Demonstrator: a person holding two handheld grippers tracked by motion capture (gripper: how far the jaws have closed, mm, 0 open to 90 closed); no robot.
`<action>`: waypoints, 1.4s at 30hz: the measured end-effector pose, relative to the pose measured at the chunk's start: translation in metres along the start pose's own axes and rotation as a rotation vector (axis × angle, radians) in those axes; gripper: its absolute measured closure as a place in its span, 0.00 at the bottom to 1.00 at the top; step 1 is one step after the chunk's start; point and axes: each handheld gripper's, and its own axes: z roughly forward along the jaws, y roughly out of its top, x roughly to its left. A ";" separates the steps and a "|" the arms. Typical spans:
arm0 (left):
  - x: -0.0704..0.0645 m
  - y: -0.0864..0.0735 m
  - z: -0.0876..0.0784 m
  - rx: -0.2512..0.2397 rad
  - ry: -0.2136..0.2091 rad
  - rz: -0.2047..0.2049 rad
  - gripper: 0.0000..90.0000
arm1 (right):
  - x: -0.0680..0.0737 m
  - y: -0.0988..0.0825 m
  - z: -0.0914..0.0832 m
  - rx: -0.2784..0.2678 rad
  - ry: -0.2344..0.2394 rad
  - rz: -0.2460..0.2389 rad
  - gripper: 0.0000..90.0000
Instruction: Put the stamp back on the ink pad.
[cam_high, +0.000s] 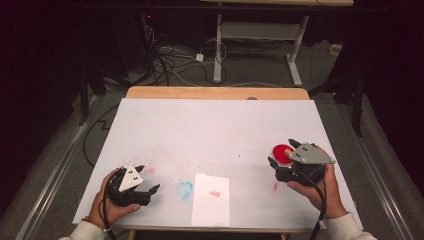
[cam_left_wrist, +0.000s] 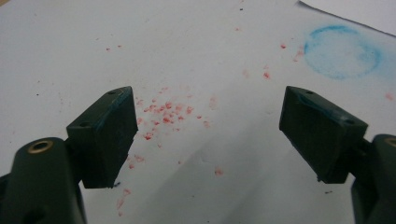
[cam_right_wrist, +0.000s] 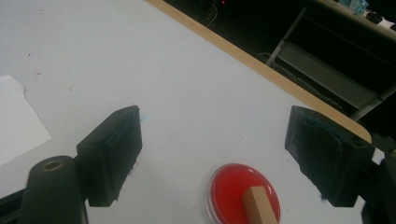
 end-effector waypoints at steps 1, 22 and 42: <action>0.000 0.000 0.000 0.002 0.001 0.001 0.21 | 0.000 -0.001 -0.001 0.002 0.002 -0.003 0.21; -0.001 -0.001 0.003 0.015 -0.012 0.010 0.21 | 0.010 -0.027 -0.009 -0.010 0.014 -0.054 0.22; -0.001 0.000 0.008 0.018 -0.040 0.008 0.21 | 0.002 -0.073 -0.010 0.033 0.007 0.000 0.18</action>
